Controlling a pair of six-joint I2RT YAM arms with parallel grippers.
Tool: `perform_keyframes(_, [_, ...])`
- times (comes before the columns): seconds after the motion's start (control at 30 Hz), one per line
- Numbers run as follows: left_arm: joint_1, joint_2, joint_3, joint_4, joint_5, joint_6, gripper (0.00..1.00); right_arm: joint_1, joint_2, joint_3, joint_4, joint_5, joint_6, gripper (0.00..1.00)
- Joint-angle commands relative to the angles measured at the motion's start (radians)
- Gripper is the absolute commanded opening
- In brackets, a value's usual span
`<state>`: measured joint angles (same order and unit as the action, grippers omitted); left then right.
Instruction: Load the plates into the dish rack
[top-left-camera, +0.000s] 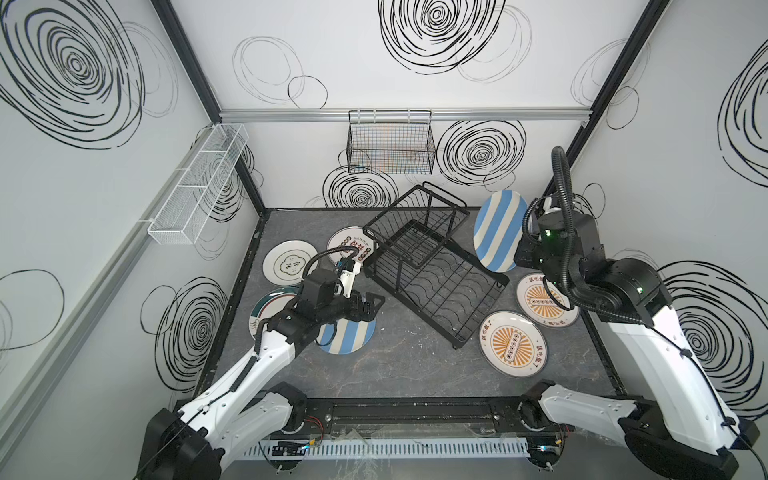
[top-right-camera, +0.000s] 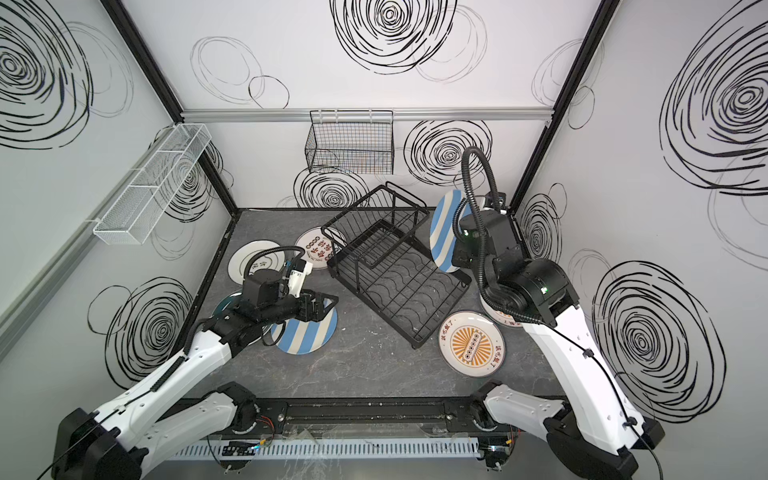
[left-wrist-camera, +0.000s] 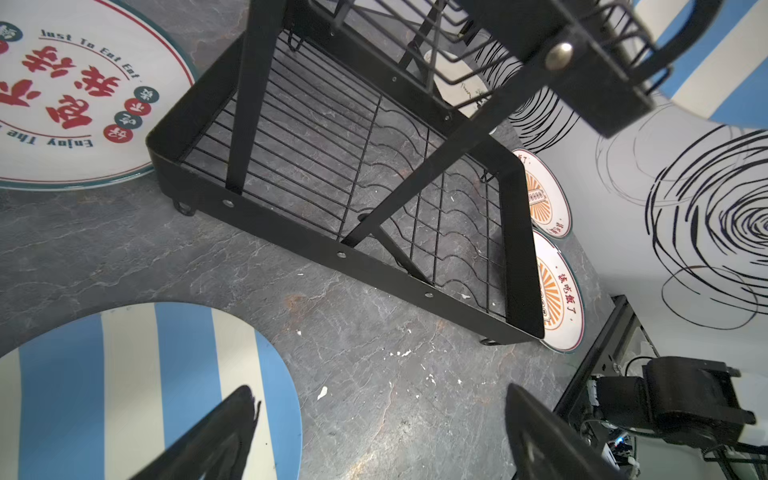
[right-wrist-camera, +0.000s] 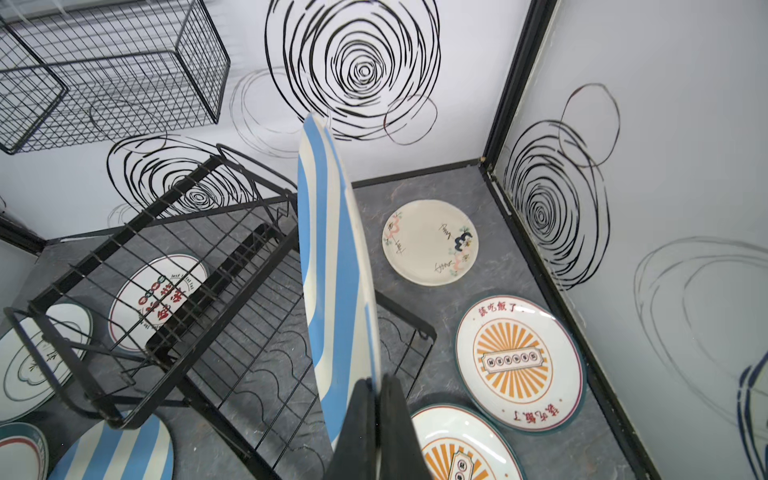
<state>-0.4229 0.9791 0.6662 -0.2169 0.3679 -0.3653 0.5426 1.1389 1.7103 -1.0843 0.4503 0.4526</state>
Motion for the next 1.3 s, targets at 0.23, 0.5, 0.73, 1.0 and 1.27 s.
perform_keyframes(0.23, [-0.056, 0.03, -0.013, 0.136, 0.001, -0.031, 0.96, -0.074, 0.059, 0.077, 0.354, -0.091, -0.351, 0.0])
perform_keyframes(0.5, [-0.093, 0.033, -0.067, 0.154, -0.05, -0.03, 0.96, -0.103, 0.015, -0.153, 0.809, -0.247, -0.561, 0.0])
perform_keyframes(0.73, [-0.097, 0.014, -0.106, 0.192, -0.034, -0.089, 0.96, -0.142, -0.044, -0.369, 1.063, -0.408, -0.687, 0.0])
perform_keyframes(1.0, [-0.146, -0.005, -0.134, 0.221, -0.083, -0.117, 0.96, -0.204, -0.028, -0.455, 1.157, -0.533, -0.716, 0.0])
perform_keyframes(1.27, [-0.16, 0.0, -0.128, 0.214, -0.109, -0.122, 0.96, -0.264, 0.026, -0.47, 1.197, -0.661, -0.739, 0.0])
